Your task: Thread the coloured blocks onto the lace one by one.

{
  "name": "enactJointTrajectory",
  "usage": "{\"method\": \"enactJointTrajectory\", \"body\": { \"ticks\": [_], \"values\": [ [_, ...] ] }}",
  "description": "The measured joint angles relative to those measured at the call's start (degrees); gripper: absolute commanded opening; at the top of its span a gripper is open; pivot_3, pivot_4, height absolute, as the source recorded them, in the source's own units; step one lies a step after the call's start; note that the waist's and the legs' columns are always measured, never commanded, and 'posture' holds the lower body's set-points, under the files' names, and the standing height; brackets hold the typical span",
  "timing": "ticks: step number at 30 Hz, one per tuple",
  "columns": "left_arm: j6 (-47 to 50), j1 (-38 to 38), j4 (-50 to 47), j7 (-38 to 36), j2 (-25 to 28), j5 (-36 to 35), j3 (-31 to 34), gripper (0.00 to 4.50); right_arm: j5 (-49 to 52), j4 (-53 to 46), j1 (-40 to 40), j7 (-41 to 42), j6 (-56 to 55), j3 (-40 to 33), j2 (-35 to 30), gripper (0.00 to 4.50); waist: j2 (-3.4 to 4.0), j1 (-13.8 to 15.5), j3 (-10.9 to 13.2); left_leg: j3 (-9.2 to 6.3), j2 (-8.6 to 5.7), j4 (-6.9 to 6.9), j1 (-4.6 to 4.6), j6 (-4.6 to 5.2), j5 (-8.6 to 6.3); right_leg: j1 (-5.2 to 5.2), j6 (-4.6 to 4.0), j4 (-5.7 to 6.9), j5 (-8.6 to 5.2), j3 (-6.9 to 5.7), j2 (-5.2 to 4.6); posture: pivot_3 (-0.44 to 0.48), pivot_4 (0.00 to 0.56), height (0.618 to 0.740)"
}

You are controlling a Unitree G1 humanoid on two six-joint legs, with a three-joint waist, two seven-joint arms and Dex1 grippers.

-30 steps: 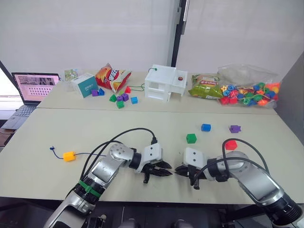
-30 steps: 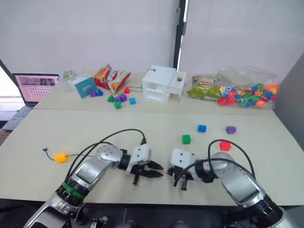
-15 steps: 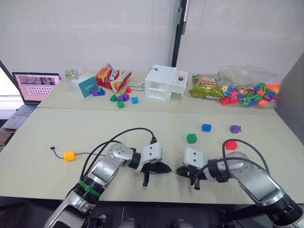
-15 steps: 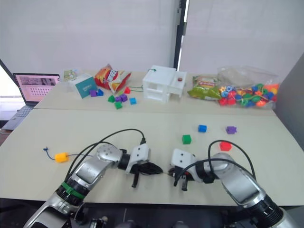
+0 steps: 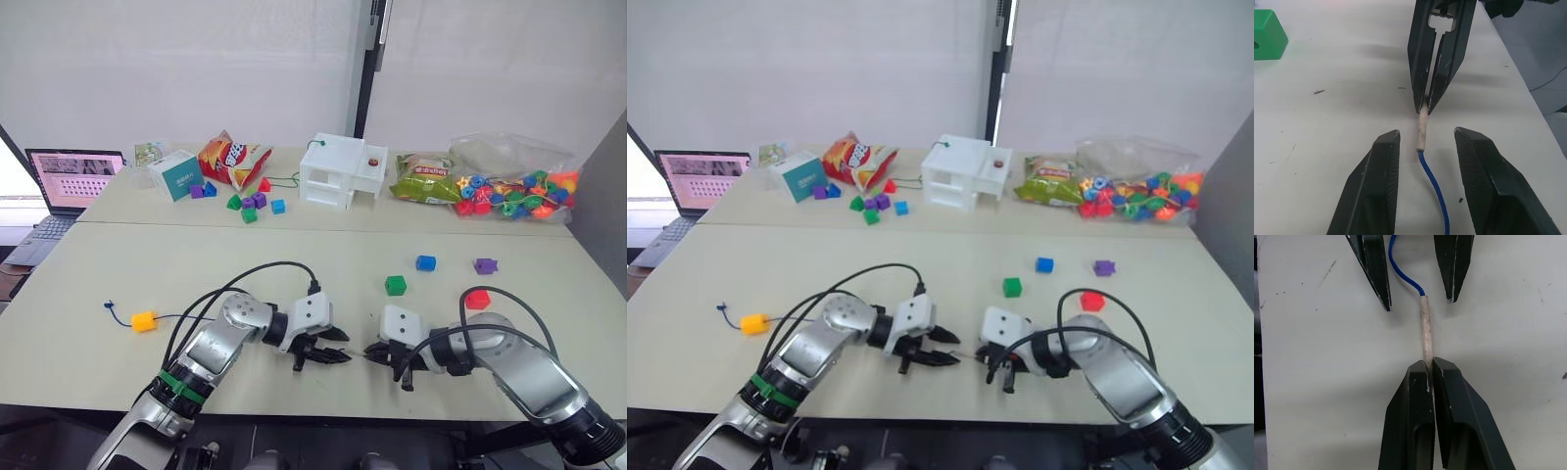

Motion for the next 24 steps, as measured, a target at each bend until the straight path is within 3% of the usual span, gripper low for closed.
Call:
{"method": "enactJointTrajectory", "body": {
  "ticks": [4,5,9,23,24],
  "values": [
    [0.0,0.0,0.9,0.0,-0.3,0.2,-0.1,1.88,0.0,-0.4,0.1,0.0,0.0,0.0,-0.1,0.0,0.0,0.0,0.0,0.0,0.0,0.0,0.0,0.0,0.0,0.0,0.0,0.0,0.0,0.0,0.0,0.0,0.15,0.74],
    [-0.1,0.0,1.0,0.0,-0.3,0.2,-0.1,1.34,0.0,-0.5,0.2,0.0,0.1,0.0,-0.1,0.0,0.0,0.0,0.0,0.0,0.0,0.0,-0.01,0.0,0.0,0.0,0.0,0.0,0.0,0.0,0.0,0.0,0.15,0.74],
    [-0.1,0.0,1.2,-0.1,-0.4,0.3,-0.1,0.08,0.1,-0.8,0.6,-0.1,0.2,0.0,-0.2,0.0,0.0,0.0,0.0,0.0,0.0,0.01,-0.01,0.0,0.0,0.0,0.0,0.0,0.0,0.0,0.0,0.0,0.15,0.74],
    [-0.4,-0.4,2.5,0.0,-1.2,0.3,0.1,0.03,0.0,-0.8,1.0,-0.3,0.6,0.0,-0.6,0.0,0.0,0.0,0.0,0.0,0.0,0.02,-0.02,0.0,0.0,0.0,0.01,0.0,0.0,0.0,0.0,0.0,0.15,0.74],
    [-0.4,-0.4,2.4,-0.1,-1.1,0.1,0.2,0.28,0.1,-0.9,1.0,-0.4,0.6,0.0,-0.6,0.0,0.0,0.0,0.0,0.0,0.0,0.02,-0.02,0.0,0.0,0.0,0.01,0.0,0.0,0.0,0.0,0.0,0.15,0.74]
  ]
}}
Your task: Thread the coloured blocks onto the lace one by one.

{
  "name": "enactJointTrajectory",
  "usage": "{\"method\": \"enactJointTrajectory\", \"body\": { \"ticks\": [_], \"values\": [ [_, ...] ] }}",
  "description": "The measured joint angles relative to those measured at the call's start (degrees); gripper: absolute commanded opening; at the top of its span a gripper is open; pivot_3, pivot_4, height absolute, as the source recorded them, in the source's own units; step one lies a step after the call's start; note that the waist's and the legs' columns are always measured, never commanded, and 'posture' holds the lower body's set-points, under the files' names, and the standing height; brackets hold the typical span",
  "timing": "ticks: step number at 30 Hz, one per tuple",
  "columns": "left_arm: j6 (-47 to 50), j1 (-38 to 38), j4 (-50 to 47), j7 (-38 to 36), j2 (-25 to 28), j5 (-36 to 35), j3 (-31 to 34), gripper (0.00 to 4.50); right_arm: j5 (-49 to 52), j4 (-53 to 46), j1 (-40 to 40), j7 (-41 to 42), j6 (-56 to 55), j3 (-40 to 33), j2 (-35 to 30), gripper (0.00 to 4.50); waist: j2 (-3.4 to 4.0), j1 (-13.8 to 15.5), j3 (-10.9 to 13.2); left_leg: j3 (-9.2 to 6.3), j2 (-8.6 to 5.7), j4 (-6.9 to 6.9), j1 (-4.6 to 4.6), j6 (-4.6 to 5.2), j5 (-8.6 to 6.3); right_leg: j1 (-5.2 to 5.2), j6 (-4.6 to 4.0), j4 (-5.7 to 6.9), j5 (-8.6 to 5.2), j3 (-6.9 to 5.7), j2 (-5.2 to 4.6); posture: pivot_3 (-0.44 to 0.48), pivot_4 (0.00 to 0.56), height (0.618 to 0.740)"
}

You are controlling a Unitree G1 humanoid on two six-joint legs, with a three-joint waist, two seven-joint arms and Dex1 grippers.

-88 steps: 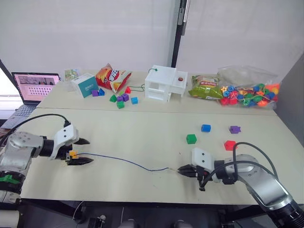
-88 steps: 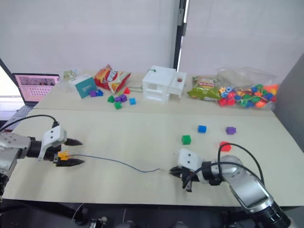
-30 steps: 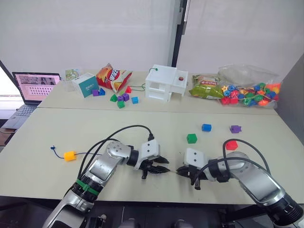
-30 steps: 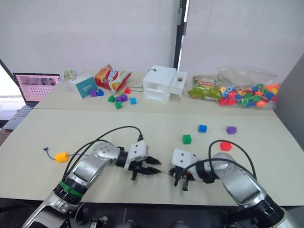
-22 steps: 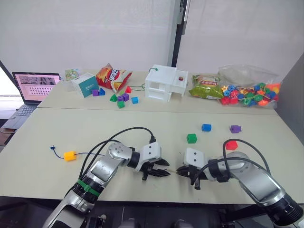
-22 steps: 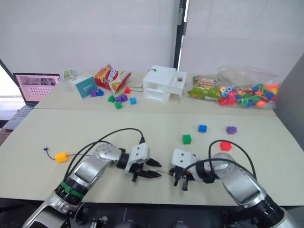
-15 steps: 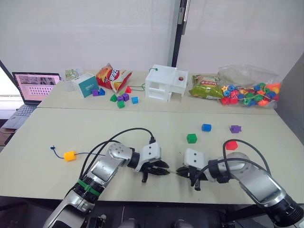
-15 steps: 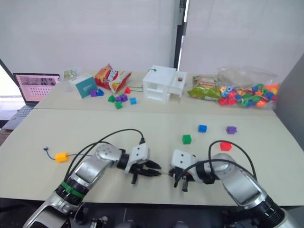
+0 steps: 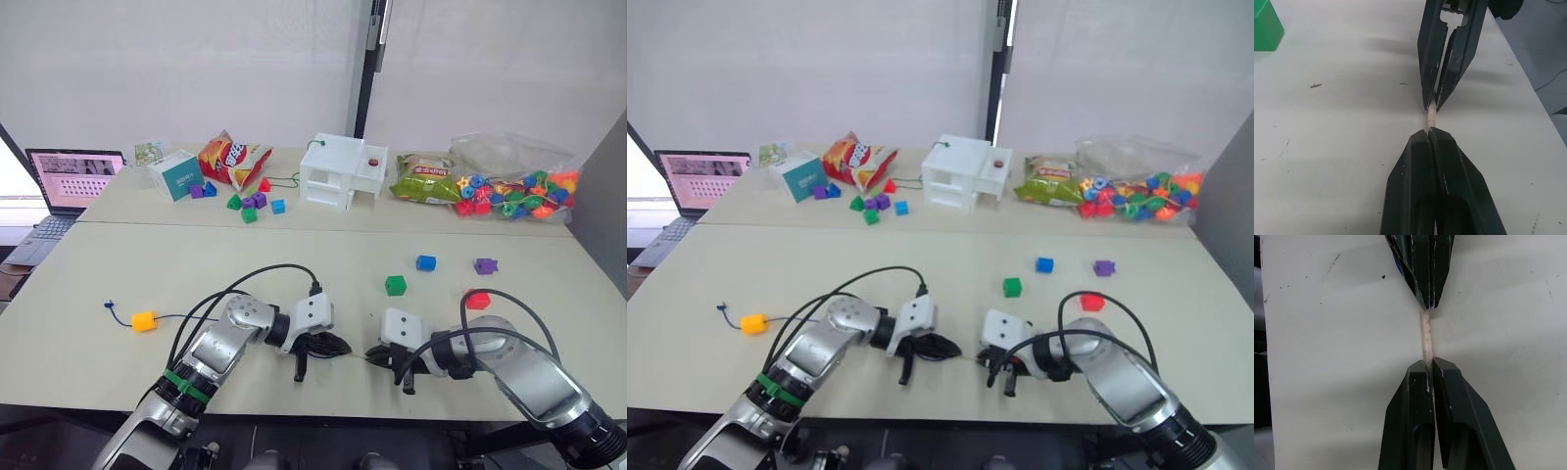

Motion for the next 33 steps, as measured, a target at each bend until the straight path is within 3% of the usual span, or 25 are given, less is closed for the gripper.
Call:
{"method": "enactJointTrajectory", "body": {
  "ticks": [6,16,23,33],
  "values": [
    [0.3,0.0,-1.7,0.4,1.2,0.8,-0.1,2.16,0.0,0.0,0.0,-0.3,0.0,0.0,0.0,0.0,0.0,0.0,0.0,0.0,-0.01,0.0,0.0,0.0,0.0,0.01,0.01,-0.01,0.0,0.0,-0.01,0.0,0.15,0.74],
    [-0.2,0.6,0.7,1.1,-0.3,1.6,-1.0,2.16,0.2,-0.7,0.0,-0.4,0.5,0.0,0.0,0.0,0.0,0.0,0.0,0.0,0.0,0.01,0.0,0.0,0.0,0.0,0.01,0.0,0.0,0.0,0.0,0.0,0.15,0.74],
    [0.0,0.6,0.8,1.0,-0.8,1.3,-0.9,0.01,0.4,-1.0,0.0,-0.4,1.3,-0.1,-0.1,0.0,0.0,0.0,0.0,0.0,-0.01,0.01,-0.01,0.0,0.0,0.0,0.01,0.0,0.01,0.0,-0.01,0.0,0.15,0.74],
    [0.7,0.6,0.7,0.6,-1.2,1.2,-0.9,0.01,0.4,-1.4,0.4,-0.4,1.3,-0.2,-0.5,0.0,0.0,0.0,0.0,0.0,-0.01,0.02,-0.01,0.0,0.0,0.0,0.01,0.0,0.01,0.0,-0.01,0.0,0.15,0.74]
  ]
}}
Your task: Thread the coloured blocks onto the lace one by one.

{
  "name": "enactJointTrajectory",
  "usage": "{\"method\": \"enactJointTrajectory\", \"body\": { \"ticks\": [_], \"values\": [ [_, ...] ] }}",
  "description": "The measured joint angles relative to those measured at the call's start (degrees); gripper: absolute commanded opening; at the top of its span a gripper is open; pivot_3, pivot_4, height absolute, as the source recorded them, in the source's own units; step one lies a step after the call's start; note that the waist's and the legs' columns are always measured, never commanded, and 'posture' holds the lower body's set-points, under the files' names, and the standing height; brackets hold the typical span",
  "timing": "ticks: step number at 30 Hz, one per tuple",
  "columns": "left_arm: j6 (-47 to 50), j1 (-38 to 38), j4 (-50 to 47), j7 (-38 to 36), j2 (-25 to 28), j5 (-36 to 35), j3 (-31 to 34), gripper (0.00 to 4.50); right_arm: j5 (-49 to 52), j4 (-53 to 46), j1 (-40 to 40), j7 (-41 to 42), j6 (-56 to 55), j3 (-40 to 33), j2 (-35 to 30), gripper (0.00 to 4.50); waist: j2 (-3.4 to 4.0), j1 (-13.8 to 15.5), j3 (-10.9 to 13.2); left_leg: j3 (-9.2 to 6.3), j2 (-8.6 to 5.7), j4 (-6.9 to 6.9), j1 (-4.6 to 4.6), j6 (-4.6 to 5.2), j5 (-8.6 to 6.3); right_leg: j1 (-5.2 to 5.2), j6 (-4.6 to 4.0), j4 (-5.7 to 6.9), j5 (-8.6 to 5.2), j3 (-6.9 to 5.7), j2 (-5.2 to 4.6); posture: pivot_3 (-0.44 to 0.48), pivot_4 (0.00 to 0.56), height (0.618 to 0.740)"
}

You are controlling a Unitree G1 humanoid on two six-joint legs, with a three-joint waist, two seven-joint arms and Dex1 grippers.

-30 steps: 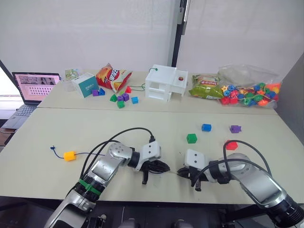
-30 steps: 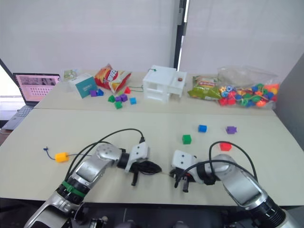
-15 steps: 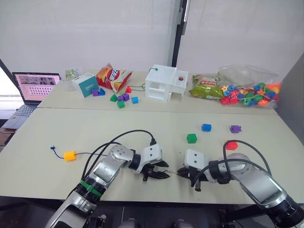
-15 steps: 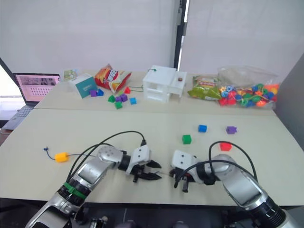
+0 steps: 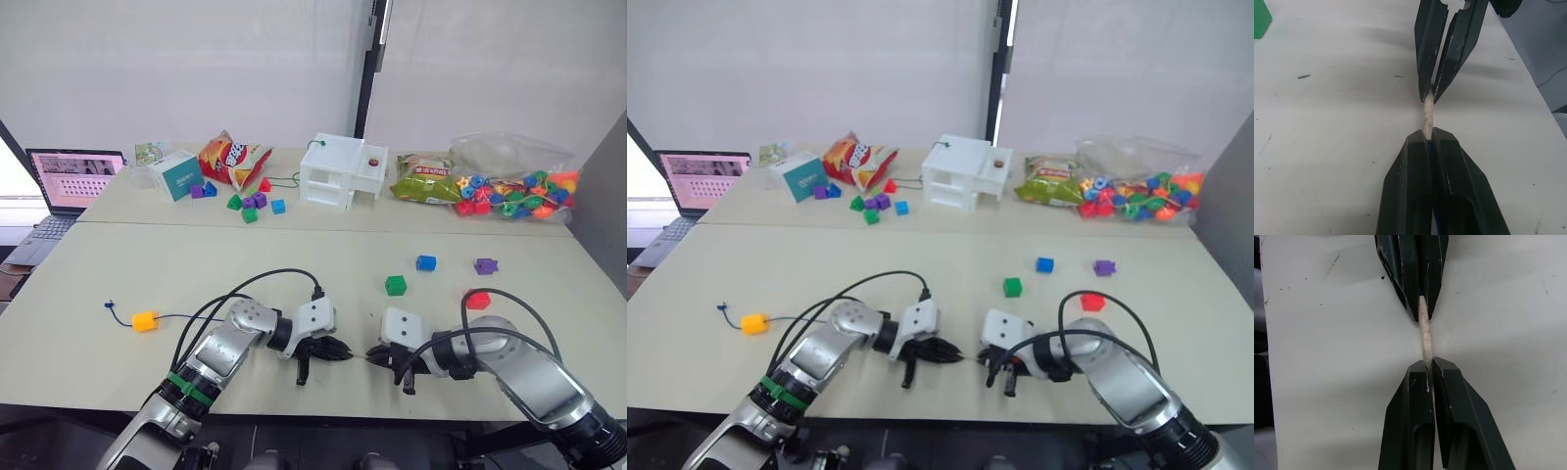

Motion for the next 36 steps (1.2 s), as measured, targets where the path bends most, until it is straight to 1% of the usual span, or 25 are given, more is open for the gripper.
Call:
{"method": "enactJointTrajectory", "body": {
  "ticks": [1,3,5,8,11,14,18,21,23,25,27,30,32,36],
  "values": [
    [0.1,0.0,0.0,-0.1,-0.1,0.0,0.0,0.01,0.0,-0.2,0.2,-0.1,0.0,0.0,-0.1,0.0,0.0,0.0,0.0,0.0,0.0,0.0,0.0,0.0,0.0,0.0,0.0,0.0,0.0,0.0,0.0,0.0,0.15,0.74],
    [0.5,0.1,0.0,-0.2,-0.1,0.0,0.0,0.0,0.0,-0.4,0.7,-1.1,0.2,-0.2,0.2,0.71,0.0,0.0,0.0,0.0,0.01,0.0,0.0,0.0,0.0,0.0,0.0,0.0,0.0,0.0,0.01,0.0,0.15,0.74],
    [0.5,0.1,-0.2,-0.2,0.0,0.0,0.2,0.0,0.1,-0.5,1.3,-2.9,1.2,-1.1,1.7,1.32,0.0,0.0,0.0,0.0,0.01,-0.01,0.0,0.0,0.0,-0.01,0.0,0.01,0.0,0.01,0.01,0.0,0.15,0.74],
    [0.5,0.1,-0.4,-0.5,0.7,0.0,0.3,0.0,1.5,-1.8,2.7,-5.9,3.9,-4.8,3.5,2.37,0.0,0.0,0.0,0.0,0.0,0.0,-0.01,0.0,0.0,-0.02,0.0,0.03,0.0,0.01,-0.01,0.0,0.15,0.74],
    [0.5,0.3,-0.8,-0.7,1.8,0.0,0.6,0.0,4.6,-6.6,6.8,-8.8,7.5,-12.5,4.4,3.43,0.0,0.3,0.0,-0.03,0.0,0.0,-0.03,0.01,-0.01,0.0,0.01,0.01,0.01,-0.01,-0.04,0.0,0.15,0.74],
    [0.5,0.9,-1.5,-0.9,3.4,-0.2,1.3,0.0,7.7,-11.9,13.8,-13.0,11.9,-22.7,8.0,4.43,0.0,0.5,0.0,-0.02,0.0,-0.01,-0.04,0.02,-0.02,-0.01,0.02,0.01,0.01,0.03,-0.04,0.0,0.15,0.74],
    [1.1,2.5,-3.9,-1.1,5.6,-1.6,2.8,0.0,9.6,-17.5,23.7,-21.4,14.0,-35.7,17.5,4.47,0.06,0.5,0.0,-0.04,-0.02,-0.03,-0.04,0.02,-0.02,-0.01,0.05,0.04,0.03,0.05,-0.07,0.0,0.15,0.74],
    [2.4,3.5,-6.0,-1.2,6.8,-2.5,3.9,0.0,9.4,-18.8,25.6,-27.7,13.9,-41.6,23.0,4.47,0.09,0.1,0.0,-0.02,0.0,-0.02,0.01,0.0,-0.01,0.02,0.08,0.03,0.05,0.07,-0.04,0.0,0.15,0.74],
    [3.2,4.3,-7.2,-1.2,7.0,-3.7,4.6,0.0,8.5,-18.9,25.8,-32.3,13.5,-43.7,26.4,4.47,0.12,-0.1,-0.1,-0.03,0.02,-0.02,0.04,-0.01,0.0,0.02,0.08,0.05,0.05,0.07,-0.01,0.0,0.15,0.74],
    [4.2,4.5,-8.0,-1.0,7.2,-4.4,5.0,0.0,6.5,-18.3,25.4,-36.5,13.1,-44.6,27.8,4.47,0.19,-0.1,-0.1,-0.01,-0.02,-0.02,0.03,-0.01,0.0,0.01,0.08,0.06,0.05,0.07,-0.03,0.0,0.15,0.74],
    [4.9,4.7,-8.5,-0.6,7.6,-4.7,5.7,0.0,4.8,-15.1,22.3,-40.0,13.0,-44.7,27.8,4.47,0.21,-0.2,-0.1,0.02,-0.03,-0.02,0.06,-0.01,0.0,0.02,0.08,0.05,0.05,0.09,-0.02,0.0,0.15,0.74],
    [5.0,5.1,-8.8,-0.4,7.6,-5.1,5.8,0.0,4.6,-11.5,18.7,-42.4,13.2,-44.8,27.9,4.47,0.29,-0.2,-0.1,0.02,-0.01,-0.06,0.06,-0.01,0.0,0.0,0.07,0.06,0.05,0.08,0.02,0.0,0.15,0.74],
    [5.0,5.6,-9.0,0.1,7.4,-5.1,5.7,0.0,4.5,-6.9,14.1,-43.8,13.4,-45.0,27.3,4.47,0.3,-0.3,-0.1,0.06,-0.03,-0.05,0.06,-0.01,0.0,0.01,0.08,0.05,0.05,0.11,0.01,0.0,0.15,0.74],
    [5.9,5.9,-9.3,1.4,6.6,-5.1,5.5,0.0,2.9,4.2,3.7,-45.7,13.4,-44.7,21.8,4.47,0.37,-0.2,-0.1,0.1,-0.04,-0.07,0.06,0.0,0.0,0.0,0.08,0.03,0.05,0.1,0.01,0.0,0.15,0.74]
  ]
}}
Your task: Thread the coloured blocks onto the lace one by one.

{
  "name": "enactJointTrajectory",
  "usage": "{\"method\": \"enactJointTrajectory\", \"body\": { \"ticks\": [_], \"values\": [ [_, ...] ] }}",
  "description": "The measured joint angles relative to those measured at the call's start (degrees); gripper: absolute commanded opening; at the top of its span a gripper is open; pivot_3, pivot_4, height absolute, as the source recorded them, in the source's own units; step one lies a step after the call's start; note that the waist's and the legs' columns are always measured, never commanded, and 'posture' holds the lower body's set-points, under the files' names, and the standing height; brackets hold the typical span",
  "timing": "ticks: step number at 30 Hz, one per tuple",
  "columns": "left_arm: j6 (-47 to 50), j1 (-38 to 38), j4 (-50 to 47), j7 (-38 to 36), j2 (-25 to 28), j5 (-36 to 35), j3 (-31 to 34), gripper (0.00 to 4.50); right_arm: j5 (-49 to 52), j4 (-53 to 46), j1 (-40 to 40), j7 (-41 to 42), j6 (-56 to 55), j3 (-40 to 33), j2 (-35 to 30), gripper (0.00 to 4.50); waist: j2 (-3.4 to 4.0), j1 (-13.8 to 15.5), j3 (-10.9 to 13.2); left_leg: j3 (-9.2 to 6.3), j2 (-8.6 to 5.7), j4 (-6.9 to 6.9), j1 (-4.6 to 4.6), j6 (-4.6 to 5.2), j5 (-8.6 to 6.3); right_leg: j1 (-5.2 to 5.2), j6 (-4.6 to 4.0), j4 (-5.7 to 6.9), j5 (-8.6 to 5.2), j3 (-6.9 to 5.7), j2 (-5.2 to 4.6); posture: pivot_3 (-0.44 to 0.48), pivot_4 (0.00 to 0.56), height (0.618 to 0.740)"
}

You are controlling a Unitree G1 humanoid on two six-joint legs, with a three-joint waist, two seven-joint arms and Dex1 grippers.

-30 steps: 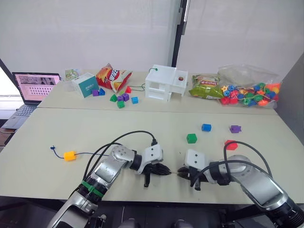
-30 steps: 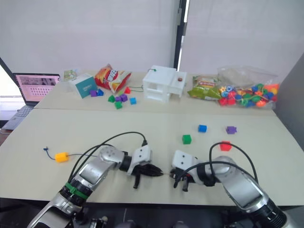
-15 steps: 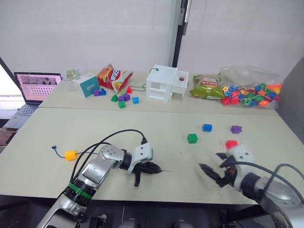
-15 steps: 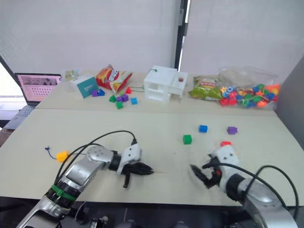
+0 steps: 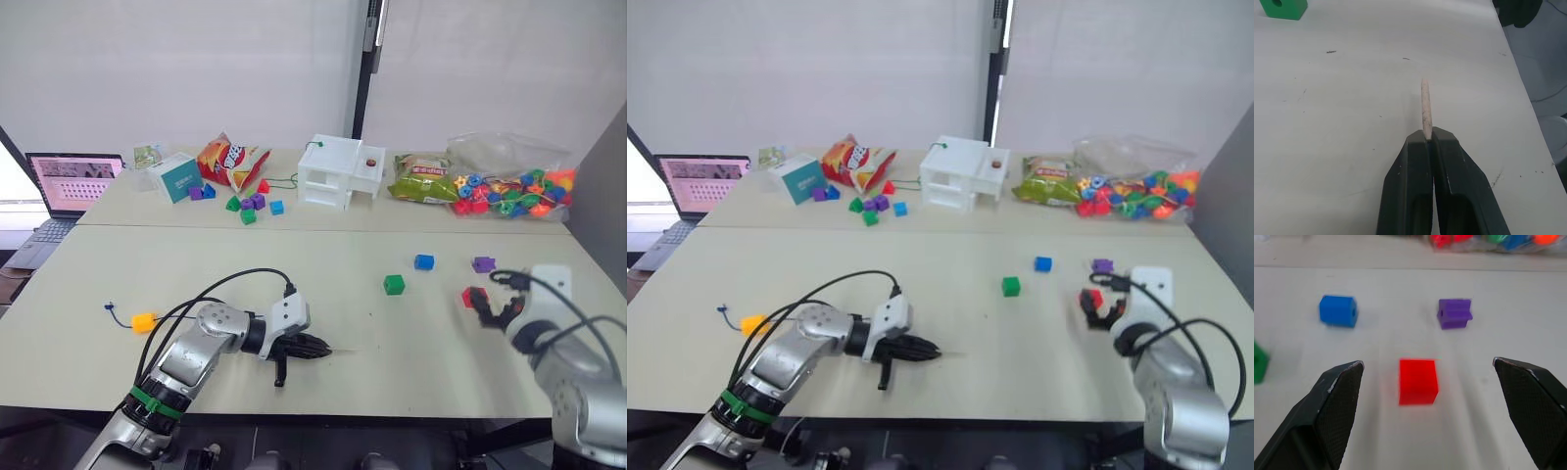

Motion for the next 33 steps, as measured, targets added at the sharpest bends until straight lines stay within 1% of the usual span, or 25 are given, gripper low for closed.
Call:
{"method": "enactJointTrajectory", "body": {
  "ticks": [1,5,7,9,12,15,16,20,24,29,30,33],
  "values": [
    [0.1,0.1,0.0,0.3,-0.1,0.0,0.0,0.0,-0.4,2.0,-1.6,-0.1,-0.1,0.3,-1.2,4.47,0.0,0.1,0.0,0.0,0.01,0.0,0.0,0.0,0.0,0.0,0.0,0.0,0.0,-0.01,0.01,0.0,0.15,0.74],
    [0.1,0.7,-0.4,2.1,-0.9,0.2,-0.3,0.0,-2.5,16.7,-12.5,-0.1,-0.3,4.1,-7.3,4.47,0.03,-0.4,0.0,0.08,0.02,-0.01,0.0,0.01,0.0,-0.01,0.0,-0.03,0.0,0.07,0.01,0.0,0.15,0.74],
    [0.2,1.0,-0.5,2.7,-1.1,0.2,-0.5,0.0,-2.9,22.1,-15.7,-0.1,-0.9,5.1,-7.8,4.47,0.03,-0.4,0.0,0.07,0.06,-0.04,-0.01,0.01,0.0,-0.02,-0.01,-0.05,0.0,0.07,0.04,0.0,0.15,0.74],
    [0.3,1.2,-0.6,3.5,-1.2,0.3,-0.7,0.0,-2.6,27.9,-18.9,-0.5,-1.6,5.0,-6.9,4.47,0.04,-0.5,0.0,0.09,0.05,-0.05,-0.04,0.01,0.0,-0.03,-0.01,-0.06,0.0,0.09,0.01,0.0,0.15,0.74],
    [0.7,1.6,-1.0,4.3,-1.4,0.3,-0.7,0.0,-2.3,33.8,-21.9,-1.0,-2.5,4.6,-5.8,4.47,0.04,-0.6,0.0,0.09,0.03,-0.06,-0.08,0.01,-0.01,-0.05,0.0,-0.05,0.0,0.1,-0.04,0.0,0.15,0.74],
    [1.3,2.5,-2.0,4.9,-1.4,0.2,-0.7,0.0,-3.3,38.9,-24.5,-0.5,-6.9,7.1,-5.9,4.47,0.05,-0.7,0.0,0.1,0.03,-0.06,-0.08,0.02,-0.01,-0.08,0.0,-0.05,0.0,0.1,-0.04,0.0,0.15,0.74],
    [1.3,2.5,-2.1,5.0,-1.4,0.2,-0.7,0.0,-3.4,39.3,-24.8,-0.5,-7.3,7.3,-5.9,4.47,0.05,-0.7,0.0,0.1,0.04,-0.06,-0.08,0.02,-0.01,-0.07,0.0,-0.06,0.0,0.09,-0.04,0.0,0.15,0.74],
    [1.8,2.6,-3.1,5.5,-1.3,-0.1,-0.7,0.0,-4.1,47.0,-28.4,-0.4,-9.0,9.2,-6.1,4.47,0.06,-0.8,0.0,0.1,0.04,-0.07,-0.07,0.02,-0.01,-0.06,0.0,-0.06,0.0,0.09,-0.05,0.0,0.15,0.74],
    [2.5,2.8,-3.4,5.9,-1.2,-0.1,-0.7,0.0,-4.9,55.9,-29.8,-0.4,-12.3,9.6,-6.2,4.47,0.06,-0.8,0.0,0.1,0.03,-0.08,-0.08,0.02,-0.01,-0.07,0.0,-0.06,0.0,0.09,-0.07,0.0,0.15,0.74],
    [2.6,2.9,-4.3,6.1,-1.1,-0.6,-0.7,0.0,-5.1,61.2,-31.8,-0.4,-15.6,9.7,-6.7,4.47,0.06,-1.3,0.0,0.1,0.05,-0.1,-0.07,0.01,-0.01,-0.07,0.0,-0.07,0.01,0.11,-0.06,0.0,0.15,0.74],
    [2.7,2.9,-4.3,6.1,-1.1,-0.6,-0.7,0.0,-5.1,62.1,-32.0,-0.4,-16.1,9.9,-6.7,4.23,0.06,-1.3,0.0,0.11,0.05,-0.11,-0.07,0.01,-0.01,-0.07,0.0,-0.07,0.01,0.11,-0.06,0.0,0.15,0.74],
    [3.3,3.0,-4.3,6.4,-1.0,-1.0,-0.7,0.0,-5.1,63.9,-32.7,0.5,-17.6,10.4,-6.6,3.3,0.07,-1.4,0.0,0.11,0.05,-0.12,-0.08,0.01,-0.01,-0.08,0.0,-0.07,0.01,0.12,-0.06,0.0,0.15,0.74]
  ]
}}
